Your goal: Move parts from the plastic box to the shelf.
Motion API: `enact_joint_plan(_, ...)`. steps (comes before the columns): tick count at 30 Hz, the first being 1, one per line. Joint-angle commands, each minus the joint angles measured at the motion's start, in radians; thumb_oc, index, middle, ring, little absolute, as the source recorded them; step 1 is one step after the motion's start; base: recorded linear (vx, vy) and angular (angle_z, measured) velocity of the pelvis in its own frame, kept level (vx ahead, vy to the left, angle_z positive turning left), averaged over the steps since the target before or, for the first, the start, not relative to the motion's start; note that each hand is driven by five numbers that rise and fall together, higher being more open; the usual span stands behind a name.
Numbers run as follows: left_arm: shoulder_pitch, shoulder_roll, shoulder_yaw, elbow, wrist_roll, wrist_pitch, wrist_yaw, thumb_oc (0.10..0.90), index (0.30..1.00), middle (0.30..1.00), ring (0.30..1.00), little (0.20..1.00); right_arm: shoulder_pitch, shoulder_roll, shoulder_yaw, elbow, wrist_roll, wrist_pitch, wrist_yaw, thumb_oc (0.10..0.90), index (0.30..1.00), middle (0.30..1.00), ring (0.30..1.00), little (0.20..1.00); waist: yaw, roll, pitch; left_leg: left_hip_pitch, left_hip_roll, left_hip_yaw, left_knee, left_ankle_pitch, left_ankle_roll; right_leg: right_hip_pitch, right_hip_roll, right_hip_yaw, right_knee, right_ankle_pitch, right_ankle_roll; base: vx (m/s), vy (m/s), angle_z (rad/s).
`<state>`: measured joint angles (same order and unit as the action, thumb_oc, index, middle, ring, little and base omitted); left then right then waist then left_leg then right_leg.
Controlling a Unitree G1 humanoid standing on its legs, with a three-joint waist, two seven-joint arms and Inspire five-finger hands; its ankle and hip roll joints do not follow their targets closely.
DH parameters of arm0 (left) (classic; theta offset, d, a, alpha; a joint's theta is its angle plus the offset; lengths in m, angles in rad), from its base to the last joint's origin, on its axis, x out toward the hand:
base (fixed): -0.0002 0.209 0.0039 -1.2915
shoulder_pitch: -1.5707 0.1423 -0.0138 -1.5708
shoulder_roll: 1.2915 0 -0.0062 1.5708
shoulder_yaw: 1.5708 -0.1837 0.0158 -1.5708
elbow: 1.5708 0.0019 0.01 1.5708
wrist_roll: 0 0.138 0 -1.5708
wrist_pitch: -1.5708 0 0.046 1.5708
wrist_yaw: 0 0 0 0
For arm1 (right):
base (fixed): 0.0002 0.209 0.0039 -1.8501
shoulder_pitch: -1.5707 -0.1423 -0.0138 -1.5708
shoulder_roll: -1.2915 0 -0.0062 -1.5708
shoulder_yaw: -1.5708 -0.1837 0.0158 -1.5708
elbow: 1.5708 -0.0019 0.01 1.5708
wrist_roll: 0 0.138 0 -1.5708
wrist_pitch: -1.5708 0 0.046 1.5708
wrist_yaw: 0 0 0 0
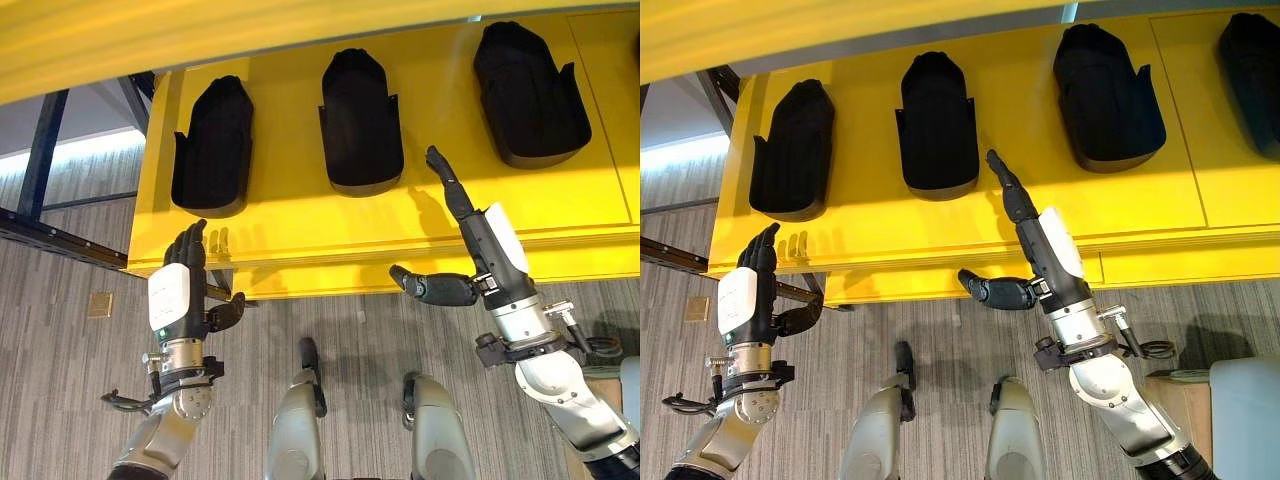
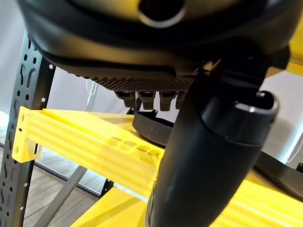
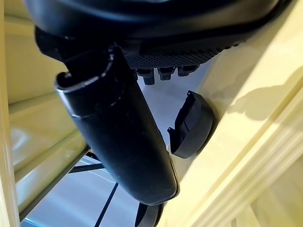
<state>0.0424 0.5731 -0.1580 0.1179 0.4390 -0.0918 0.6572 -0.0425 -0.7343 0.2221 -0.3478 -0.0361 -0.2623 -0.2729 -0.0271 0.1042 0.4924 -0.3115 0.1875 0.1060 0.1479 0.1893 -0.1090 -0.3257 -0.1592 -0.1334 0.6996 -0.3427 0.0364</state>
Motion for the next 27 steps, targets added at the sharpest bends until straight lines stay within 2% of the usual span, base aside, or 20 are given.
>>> enact_joint_plan(1, -0.052, 0.065, 0.031, 0.003, 0.056, -0.036, 0.089, 0.900, 1.000, 1.000, 1.000, 1.000, -0.083, 0.052, -0.038, -0.053, 0.003, -0.119, -0.029, 0.900, 1.000, 1.000, 1.000, 1.000, -0.019, -0.061, -0.085, 0.033, -0.043, 0.026, 0.065, -0.163, 0.023, 0.033, 0.018, -0.040, -0.115, 0.066, 0.008, 0.00, 0.000, 0.00)
enact_joint_plan(3, -0.079, 0.070, 0.028, 0.009, 0.061, -0.003, 0.084, 0.900, 1.000, 1.000, 1.000, 1.000, -0.085, 0.049, -0.030, -0.054, 0.004, -0.110, -0.020, 0.900, 1.000, 1.000, 1.000, 1.000, -0.026, -0.056, -0.089, 0.032, -0.045, 0.027, 0.070, -0.163, 0.023, 0.029, 0.016, -0.036, -0.106, 0.063, 0.008, 0.04, 0.048, 0.01)
enact_joint_plan(14, -0.154, 0.062, -0.018, 0.079, 0.051, 0.078, 0.028, 0.900, 1.000, 1.000, 1.000, 1.000, -0.097, 0.035, -0.039, -0.067, 0.021, -0.075, 0.031, 0.900, 1.000, 1.000, 1.000, 1.000, -0.057, -0.042, -0.102, 0.041, -0.047, 0.040, 0.082, -0.165, 0.023, 0.022, 0.009, -0.017, -0.081, 0.054, 0.006, 0.04, 0.036, -0.05)
enact_joint_plan(22, -0.149, 0.040, -0.040, 0.119, 0.044, 0.080, 0.018, 0.900, 1.000, 1.000, 1.000, 1.000, -0.074, 0.019, -0.085, -0.098, 0.033, -0.051, 0.089, 0.900, 1.000, 1.000, 1.000, 1.000, -0.083, -0.030, -0.109, 0.057, -0.048, 0.055, 0.087, -0.172, 0.023, 0.015, 0.003, 0.002, -0.065, 0.046, 0.005, 0.04, 0.046, -0.10)
enact_joint_plan(27, -0.104, 0.021, -0.012, 0.114, 0.041, 0.021, 0.121, 0.900, 1.000, 1.000, 1.000, 1.000, -0.056, 0.021, -0.097, -0.104, 0.027, -0.058, 0.085, 0.900, 1.000, 1.000, 1.000, 1.000, -0.078, -0.030, -0.109, 0.058, -0.052, 0.051, 0.088, -0.175, 0.023, 0.011, 0.000, 0.002, -0.058, 0.041, 0.000, 0.00, -0.004, -0.02)
